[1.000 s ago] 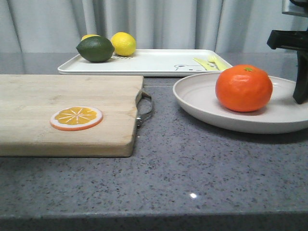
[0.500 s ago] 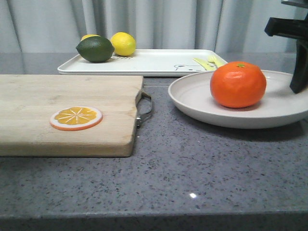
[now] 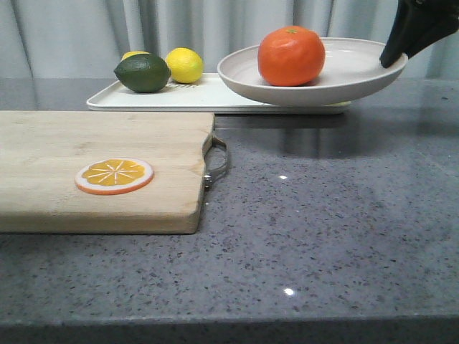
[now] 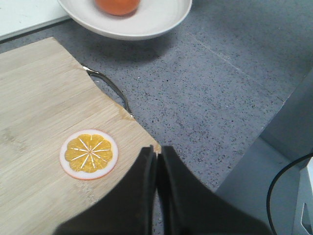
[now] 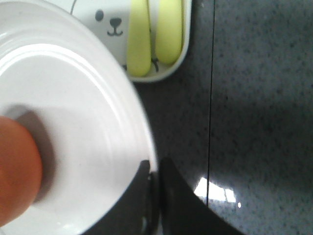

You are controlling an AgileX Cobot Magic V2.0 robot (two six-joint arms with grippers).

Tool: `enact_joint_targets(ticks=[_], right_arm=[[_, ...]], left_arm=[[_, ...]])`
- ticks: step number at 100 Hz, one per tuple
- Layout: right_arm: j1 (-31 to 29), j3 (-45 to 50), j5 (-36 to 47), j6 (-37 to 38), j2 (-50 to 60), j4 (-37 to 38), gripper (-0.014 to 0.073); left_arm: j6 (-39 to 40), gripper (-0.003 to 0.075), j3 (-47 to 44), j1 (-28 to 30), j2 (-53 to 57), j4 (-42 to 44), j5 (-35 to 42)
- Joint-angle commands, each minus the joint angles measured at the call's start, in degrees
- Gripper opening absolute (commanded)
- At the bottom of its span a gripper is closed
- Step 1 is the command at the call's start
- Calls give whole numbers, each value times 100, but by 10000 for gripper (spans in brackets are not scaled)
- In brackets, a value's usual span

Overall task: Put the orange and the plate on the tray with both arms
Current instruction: 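Lift the plate with the right gripper and carry it over the tray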

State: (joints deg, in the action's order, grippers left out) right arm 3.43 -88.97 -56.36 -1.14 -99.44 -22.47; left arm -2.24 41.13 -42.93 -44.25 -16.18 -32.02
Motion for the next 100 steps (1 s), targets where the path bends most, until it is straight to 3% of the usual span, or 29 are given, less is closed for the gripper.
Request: enact_joint_targets(ticks=[1, 51, 79, 100], right_arm=[[-14, -741, -16, -75, -152, -275, -61], [27, -4002, -670, 21, -2242, -920, -61], [264, -5162, -623, 114, -3112, -937, -61], [271, -5519, -556, 153, -3480, -937, -61]], left_arm=[[37, -19, 166, 6, 28, -92, 408], [37, -19, 142, 6, -5, -82, 545], [37, -19, 142, 6, -210, -82, 627], [37, -19, 142, 6, -322, -82, 675]])
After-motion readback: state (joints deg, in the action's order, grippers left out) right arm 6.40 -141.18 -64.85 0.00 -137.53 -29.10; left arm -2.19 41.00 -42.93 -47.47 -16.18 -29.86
